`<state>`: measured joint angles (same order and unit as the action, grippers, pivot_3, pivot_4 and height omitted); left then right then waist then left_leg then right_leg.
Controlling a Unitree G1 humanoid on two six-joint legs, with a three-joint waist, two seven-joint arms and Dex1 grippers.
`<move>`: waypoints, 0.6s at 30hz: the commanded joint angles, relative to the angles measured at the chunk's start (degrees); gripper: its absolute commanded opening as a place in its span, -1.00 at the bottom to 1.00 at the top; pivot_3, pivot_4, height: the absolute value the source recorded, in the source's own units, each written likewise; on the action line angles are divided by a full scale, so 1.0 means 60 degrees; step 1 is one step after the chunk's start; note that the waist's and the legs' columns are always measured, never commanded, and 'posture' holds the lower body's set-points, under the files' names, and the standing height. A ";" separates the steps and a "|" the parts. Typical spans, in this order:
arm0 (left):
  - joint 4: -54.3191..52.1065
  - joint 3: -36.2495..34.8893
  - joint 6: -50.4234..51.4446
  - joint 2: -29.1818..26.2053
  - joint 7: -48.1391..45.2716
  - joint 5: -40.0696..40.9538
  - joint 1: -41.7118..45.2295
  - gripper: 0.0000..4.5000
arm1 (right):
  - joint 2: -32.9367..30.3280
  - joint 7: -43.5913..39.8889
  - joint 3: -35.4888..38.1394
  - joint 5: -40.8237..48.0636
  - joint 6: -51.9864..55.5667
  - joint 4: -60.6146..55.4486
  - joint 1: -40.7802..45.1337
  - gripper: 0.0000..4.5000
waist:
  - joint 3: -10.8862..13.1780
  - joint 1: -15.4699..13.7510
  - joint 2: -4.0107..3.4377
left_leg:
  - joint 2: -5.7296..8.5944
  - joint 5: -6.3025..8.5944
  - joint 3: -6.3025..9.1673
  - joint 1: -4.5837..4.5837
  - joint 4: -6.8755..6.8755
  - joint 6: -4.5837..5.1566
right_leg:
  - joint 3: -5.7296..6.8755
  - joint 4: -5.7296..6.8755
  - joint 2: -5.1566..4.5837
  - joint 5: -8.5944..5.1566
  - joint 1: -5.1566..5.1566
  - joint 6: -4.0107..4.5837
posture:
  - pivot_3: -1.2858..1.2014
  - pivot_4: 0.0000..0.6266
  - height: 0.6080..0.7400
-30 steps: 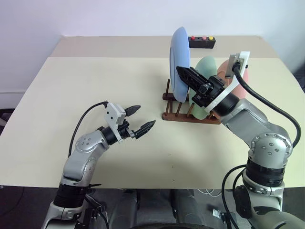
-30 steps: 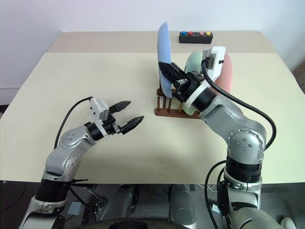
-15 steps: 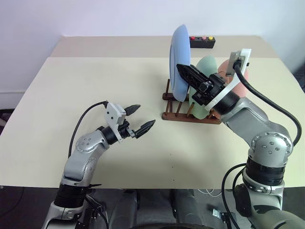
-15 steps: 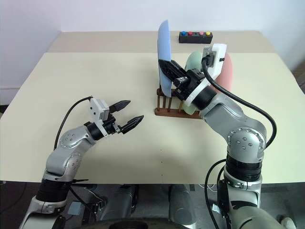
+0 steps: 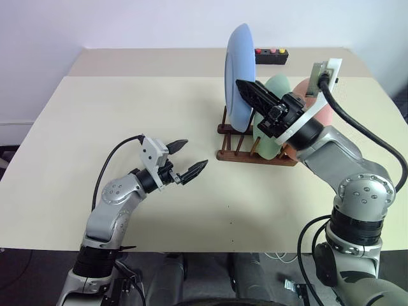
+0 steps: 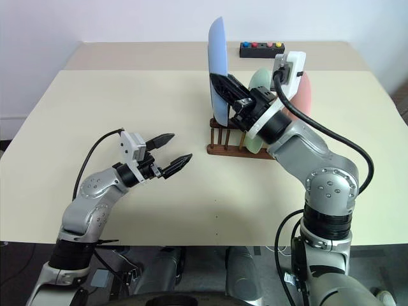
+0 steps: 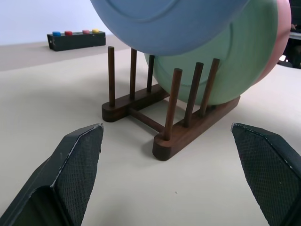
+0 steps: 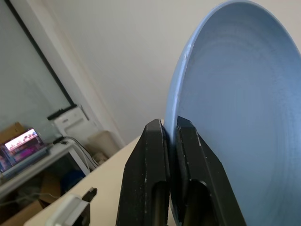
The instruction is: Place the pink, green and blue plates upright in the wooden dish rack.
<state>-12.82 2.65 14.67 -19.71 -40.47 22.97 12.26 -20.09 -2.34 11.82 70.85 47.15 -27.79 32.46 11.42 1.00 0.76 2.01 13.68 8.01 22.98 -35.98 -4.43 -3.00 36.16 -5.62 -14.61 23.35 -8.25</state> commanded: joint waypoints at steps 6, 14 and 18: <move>-0.0117 -0.0054 -0.0189 -0.0024 0.0006 -0.0039 0.0159 0.98 | 0.0086 0.0368 0.0182 0.0637 -0.0350 -0.0225 0.0020 -1.00 | 0.0000 0.0001 0.0000 | 0.0000 0.0000 0.0000 0.0000 0.0001 0.0000 | 0.0000 -0.0001 0.0000 0.0000 0.0000 0.0000 | 0.03 -0.52 1.00; -0.0118 -0.0035 -0.0204 -0.0022 0.0010 -0.0061 0.0159 0.98 | 0.0070 0.0905 0.0143 0.0762 -0.0342 -0.0077 -0.0160 -1.00 | 0.0000 0.0000 0.0000 | 0.0000 0.0000 0.0000 0.0000 0.0001 0.0000 | 0.0000 -0.0002 0.0000 0.0000 0.0000 0.0000 | 0.03 -0.52 1.00; -0.0104 -0.0026 -0.0212 -0.0019 -0.0001 -0.0065 0.0174 0.98 | 0.0051 0.1227 0.0146 0.0812 -0.0349 -0.0060 -0.0260 -1.00 | 0.0000 0.0001 -0.0001 | 0.0000 0.0000 0.0000 0.0001 0.0001 0.0000 | 0.0000 -0.0002 0.0000 0.0000 0.0000 0.0000 | 0.03 -0.52 1.00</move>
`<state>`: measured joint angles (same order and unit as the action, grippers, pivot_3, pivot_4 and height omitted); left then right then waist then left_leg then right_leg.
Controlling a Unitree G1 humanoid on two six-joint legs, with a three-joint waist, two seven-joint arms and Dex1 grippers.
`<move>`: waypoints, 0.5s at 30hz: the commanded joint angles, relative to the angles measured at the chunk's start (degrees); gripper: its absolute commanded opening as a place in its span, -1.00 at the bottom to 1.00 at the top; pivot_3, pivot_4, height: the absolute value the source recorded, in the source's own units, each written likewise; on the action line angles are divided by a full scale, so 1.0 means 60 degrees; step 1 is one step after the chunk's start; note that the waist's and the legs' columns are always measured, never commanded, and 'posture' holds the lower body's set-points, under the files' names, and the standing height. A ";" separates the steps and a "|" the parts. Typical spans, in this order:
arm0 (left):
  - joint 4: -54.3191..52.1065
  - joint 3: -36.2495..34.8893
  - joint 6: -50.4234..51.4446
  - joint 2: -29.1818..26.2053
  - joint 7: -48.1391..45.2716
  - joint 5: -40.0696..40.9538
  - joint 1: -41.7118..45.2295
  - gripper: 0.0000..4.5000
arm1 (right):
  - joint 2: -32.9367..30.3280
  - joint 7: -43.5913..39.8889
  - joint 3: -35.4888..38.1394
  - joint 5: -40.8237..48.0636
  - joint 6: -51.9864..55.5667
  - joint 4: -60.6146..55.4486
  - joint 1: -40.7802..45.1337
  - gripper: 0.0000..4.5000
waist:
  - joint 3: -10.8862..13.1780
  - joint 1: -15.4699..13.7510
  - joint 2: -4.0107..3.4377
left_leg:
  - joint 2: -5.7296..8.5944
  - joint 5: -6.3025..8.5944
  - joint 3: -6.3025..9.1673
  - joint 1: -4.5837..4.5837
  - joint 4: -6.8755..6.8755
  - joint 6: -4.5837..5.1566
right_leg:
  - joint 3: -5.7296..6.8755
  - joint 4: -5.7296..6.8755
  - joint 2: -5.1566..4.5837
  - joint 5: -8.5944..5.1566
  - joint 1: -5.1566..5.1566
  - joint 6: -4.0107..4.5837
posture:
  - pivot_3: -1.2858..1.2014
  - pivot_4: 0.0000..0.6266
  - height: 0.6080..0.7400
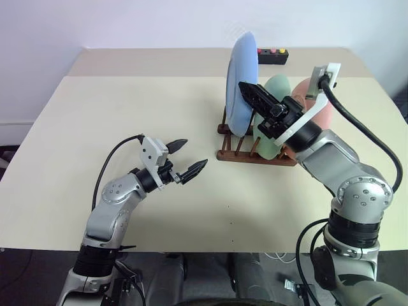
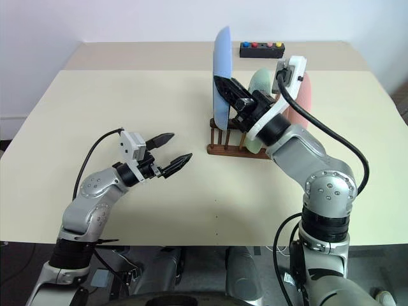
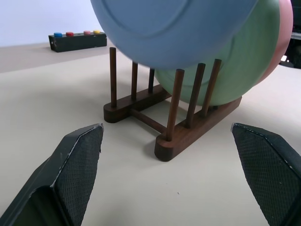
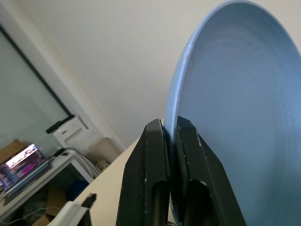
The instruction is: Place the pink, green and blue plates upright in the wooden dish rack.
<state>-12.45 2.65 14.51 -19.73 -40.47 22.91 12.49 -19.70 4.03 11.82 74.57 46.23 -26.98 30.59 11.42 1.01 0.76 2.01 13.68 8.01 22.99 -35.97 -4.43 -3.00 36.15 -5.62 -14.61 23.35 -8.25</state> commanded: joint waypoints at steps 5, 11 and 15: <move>-0.0116 -0.0006 -0.0193 -0.0014 -0.0028 -0.0073 0.0166 0.98 | -0.0061 0.0357 0.0135 0.0289 -0.0187 -0.0217 -0.0068 -1.00 | 0.0000 0.0000 0.0000 | 0.0000 0.0000 0.0000 0.0000 0.0001 0.0000 | 0.0000 -0.0001 0.0000 0.0000 0.0000 0.0000 | 0.03 -0.52 1.00; -0.0063 0.0006 -0.0205 0.0004 -0.0053 -0.0106 0.0210 1.00 | -0.0124 0.0300 0.0077 0.0300 -0.0193 -0.0277 -0.0137 -0.33 | 0.0000 0.0000 0.0000 | 0.0000 0.0000 0.0000 0.0001 0.0000 0.0000 | 0.0000 -0.0002 0.0000 0.0000 0.0000 0.0000 | 0.03 -0.52 1.00; -0.0063 0.0014 -0.0207 0.0015 -0.0056 -0.0119 0.0210 1.00 | -0.0219 0.0333 0.0011 0.0183 -0.0182 -0.0360 -0.0026 0.52 | 0.0000 -0.0001 -0.0001 | 0.0000 0.0000 0.0000 0.0001 0.0001 0.0000 | 0.0000 -0.0002 0.0000 0.0000 0.0000 0.0000 | 0.03 -0.52 1.00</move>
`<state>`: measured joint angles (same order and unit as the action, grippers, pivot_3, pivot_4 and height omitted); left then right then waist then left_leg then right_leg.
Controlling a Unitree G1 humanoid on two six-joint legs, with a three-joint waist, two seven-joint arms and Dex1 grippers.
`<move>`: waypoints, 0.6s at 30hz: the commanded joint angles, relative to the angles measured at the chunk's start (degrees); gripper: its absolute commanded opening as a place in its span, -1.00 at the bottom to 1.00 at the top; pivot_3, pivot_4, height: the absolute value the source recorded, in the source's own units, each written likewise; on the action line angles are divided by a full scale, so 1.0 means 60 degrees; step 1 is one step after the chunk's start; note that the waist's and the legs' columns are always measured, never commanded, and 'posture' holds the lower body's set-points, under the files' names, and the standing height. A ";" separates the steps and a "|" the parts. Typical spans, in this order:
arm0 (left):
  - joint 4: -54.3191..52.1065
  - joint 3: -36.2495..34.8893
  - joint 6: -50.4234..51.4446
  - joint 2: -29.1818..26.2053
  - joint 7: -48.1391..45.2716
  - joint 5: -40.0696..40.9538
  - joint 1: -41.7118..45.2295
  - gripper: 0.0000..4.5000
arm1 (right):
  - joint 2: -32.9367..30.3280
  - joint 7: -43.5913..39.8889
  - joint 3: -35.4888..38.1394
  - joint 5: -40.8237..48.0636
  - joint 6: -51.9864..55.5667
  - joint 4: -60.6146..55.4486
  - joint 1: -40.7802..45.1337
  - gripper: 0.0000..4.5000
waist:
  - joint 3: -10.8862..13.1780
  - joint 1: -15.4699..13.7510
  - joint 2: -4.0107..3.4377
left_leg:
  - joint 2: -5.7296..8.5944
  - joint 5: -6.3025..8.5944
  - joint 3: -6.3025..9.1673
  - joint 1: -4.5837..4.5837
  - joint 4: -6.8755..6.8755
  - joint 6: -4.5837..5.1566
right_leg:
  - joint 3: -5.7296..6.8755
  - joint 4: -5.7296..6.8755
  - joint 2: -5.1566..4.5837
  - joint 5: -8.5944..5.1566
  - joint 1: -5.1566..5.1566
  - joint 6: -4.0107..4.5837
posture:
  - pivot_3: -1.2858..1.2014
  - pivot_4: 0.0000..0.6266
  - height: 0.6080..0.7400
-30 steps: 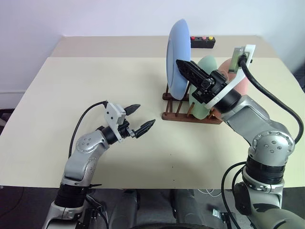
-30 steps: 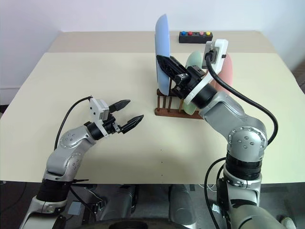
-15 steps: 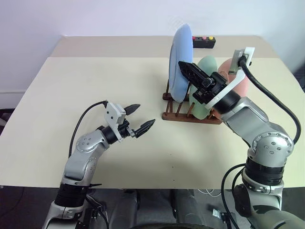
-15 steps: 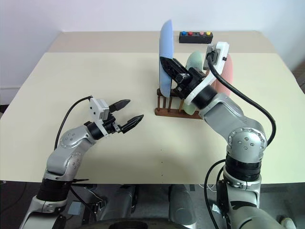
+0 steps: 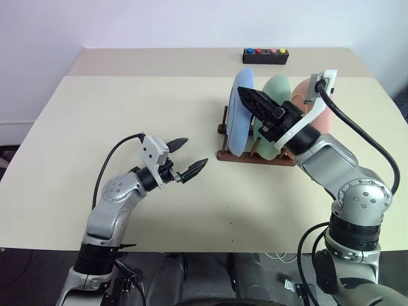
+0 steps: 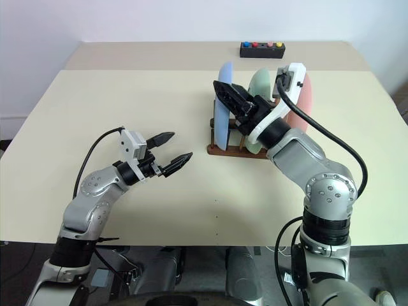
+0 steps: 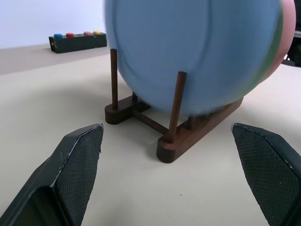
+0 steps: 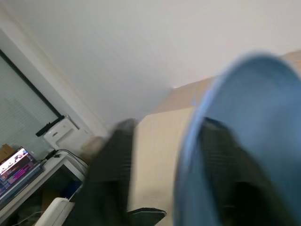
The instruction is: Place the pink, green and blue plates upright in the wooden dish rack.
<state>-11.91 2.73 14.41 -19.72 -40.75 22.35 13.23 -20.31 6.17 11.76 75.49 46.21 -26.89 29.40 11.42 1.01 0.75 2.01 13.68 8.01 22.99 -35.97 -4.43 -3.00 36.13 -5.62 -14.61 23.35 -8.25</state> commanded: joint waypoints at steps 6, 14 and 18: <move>-0.0146 0.0013 -0.0200 0.0054 -0.0028 -0.0044 0.0098 1.00 | -0.0594 -0.0241 -0.0181 -0.0525 -0.0110 -0.0490 0.0454 0.98 | 0.0001 -0.0001 -0.0001 | 0.0000 0.0000 0.0000 0.0000 0.0000 0.0000 | 0.0000 0.0000 0.0000 0.0000 0.0000 0.0000 | 0.03 -0.52 1.00; -0.0055 0.0039 -0.0238 0.0131 -0.0093 -0.0065 0.0202 1.00 | -0.1640 -0.1475 -0.0385 -0.1708 -0.0198 -0.0539 0.0795 0.98 | 0.0001 -0.0011 -0.0002 | 0.0000 0.0000 -0.0001 0.0005 -0.0001 0.0000 | 0.0001 -0.0005 0.0000 0.0000 0.0001 0.0000 | 0.03 -0.52 1.00; -0.0037 0.0054 -0.0255 0.0161 -0.0100 -0.0082 0.0251 1.00 | -0.2538 -0.2859 -0.0492 -0.2956 -0.0777 -0.0936 0.0812 0.98 | 0.0003 -0.0026 -0.0004 | 0.0000 0.0001 0.0000 0.0008 0.0000 0.0001 | 0.0002 -0.0009 0.0000 -0.0001 0.0002 -0.0001 | 0.03 -0.52 1.00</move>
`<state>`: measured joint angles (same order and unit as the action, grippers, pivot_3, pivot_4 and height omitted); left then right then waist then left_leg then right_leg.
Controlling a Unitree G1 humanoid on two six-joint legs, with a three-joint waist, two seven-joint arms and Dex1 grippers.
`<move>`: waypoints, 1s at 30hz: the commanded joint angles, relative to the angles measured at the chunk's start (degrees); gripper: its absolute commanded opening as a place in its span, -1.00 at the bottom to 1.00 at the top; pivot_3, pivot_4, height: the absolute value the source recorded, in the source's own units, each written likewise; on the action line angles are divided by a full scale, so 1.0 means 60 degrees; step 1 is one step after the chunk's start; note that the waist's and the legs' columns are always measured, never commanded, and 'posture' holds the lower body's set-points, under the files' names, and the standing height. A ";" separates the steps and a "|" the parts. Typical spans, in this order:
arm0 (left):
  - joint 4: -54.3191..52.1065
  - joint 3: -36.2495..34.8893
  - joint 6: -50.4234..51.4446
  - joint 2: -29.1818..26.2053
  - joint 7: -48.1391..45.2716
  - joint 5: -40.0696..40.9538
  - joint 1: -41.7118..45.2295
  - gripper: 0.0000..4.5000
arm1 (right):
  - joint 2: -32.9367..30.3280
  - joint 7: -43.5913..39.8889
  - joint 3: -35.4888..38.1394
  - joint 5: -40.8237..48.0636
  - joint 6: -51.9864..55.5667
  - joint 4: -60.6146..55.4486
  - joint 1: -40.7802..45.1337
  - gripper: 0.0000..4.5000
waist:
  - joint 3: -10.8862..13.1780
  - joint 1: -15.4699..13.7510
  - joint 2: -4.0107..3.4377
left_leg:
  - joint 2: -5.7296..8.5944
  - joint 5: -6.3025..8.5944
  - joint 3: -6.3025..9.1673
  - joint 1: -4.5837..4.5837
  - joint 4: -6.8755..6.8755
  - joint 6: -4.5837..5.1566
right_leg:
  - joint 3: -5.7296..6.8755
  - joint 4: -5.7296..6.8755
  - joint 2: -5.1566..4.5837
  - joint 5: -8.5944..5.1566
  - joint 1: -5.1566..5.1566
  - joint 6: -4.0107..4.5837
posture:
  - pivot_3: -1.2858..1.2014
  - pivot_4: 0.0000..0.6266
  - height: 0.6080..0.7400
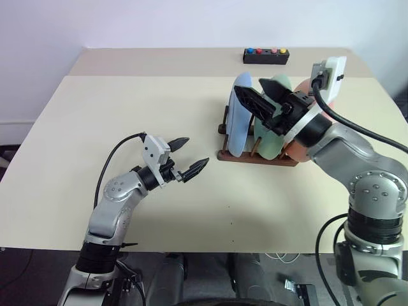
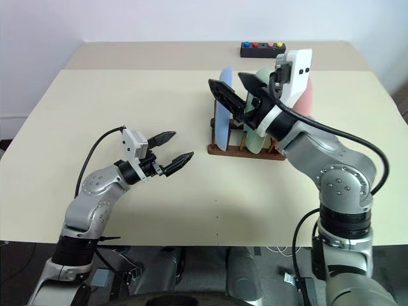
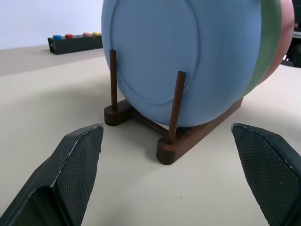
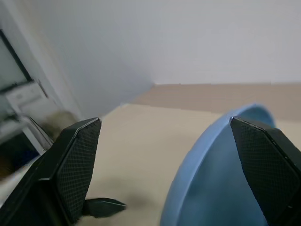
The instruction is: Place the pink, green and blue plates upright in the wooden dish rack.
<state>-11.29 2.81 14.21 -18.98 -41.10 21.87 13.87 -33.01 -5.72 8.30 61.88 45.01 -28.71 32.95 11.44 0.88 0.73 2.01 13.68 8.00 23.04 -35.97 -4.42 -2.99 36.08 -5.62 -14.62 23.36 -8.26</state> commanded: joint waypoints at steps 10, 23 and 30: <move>0.0373 -0.0524 -0.0616 -0.0336 0.0076 -0.0153 0.0172 1.00 | -0.2694 -0.5157 0.3098 -0.2491 -0.2846 -0.0215 -0.2766 0.98 | 0.0000 -0.0050 0.0004 | 0.0002 0.0007 -0.0002 0.0026 -0.0019 0.0012 | 0.0005 -0.0024 0.0000 0.0000 -0.0002 -0.0006 | 0.03 -0.52 1.00; 0.1723 -0.1561 -0.1640 -0.1525 0.0040 -0.0691 -0.0923 1.00 | -0.1745 -0.7997 0.5180 -0.4015 -0.4358 0.1685 -0.8027 0.98 | 0.0000 0.0007 -0.0010 | -0.0014 0.0024 -0.0052 -0.0103 -0.0018 0.0033 | -0.0021 -0.0027 -0.0001 -0.0040 -0.0105 0.0038 | 0.03 -0.52 1.00; 0.1531 -0.1797 -0.1759 -0.1569 0.0213 -0.0719 -0.1339 1.00 | -0.1481 -0.7966 0.4017 -0.4817 -0.5101 0.3004 -0.7171 0.98 | -0.0001 -0.0023 -0.0012 | -0.0014 0.0025 -0.0050 -0.0091 0.0007 0.0033 | -0.0021 -0.0065 -0.0002 -0.0029 -0.0105 0.0046 | 0.03 -0.52 1.00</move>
<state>-0.22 -6.29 5.00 -27.61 -40.23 17.77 6.44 -42.43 -53.57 32.69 33.58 16.11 -11.41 -10.93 11.43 0.74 0.66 1.93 13.83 7.70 22.49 -35.91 -4.22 -3.12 35.69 -5.64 -14.78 22.74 -8.00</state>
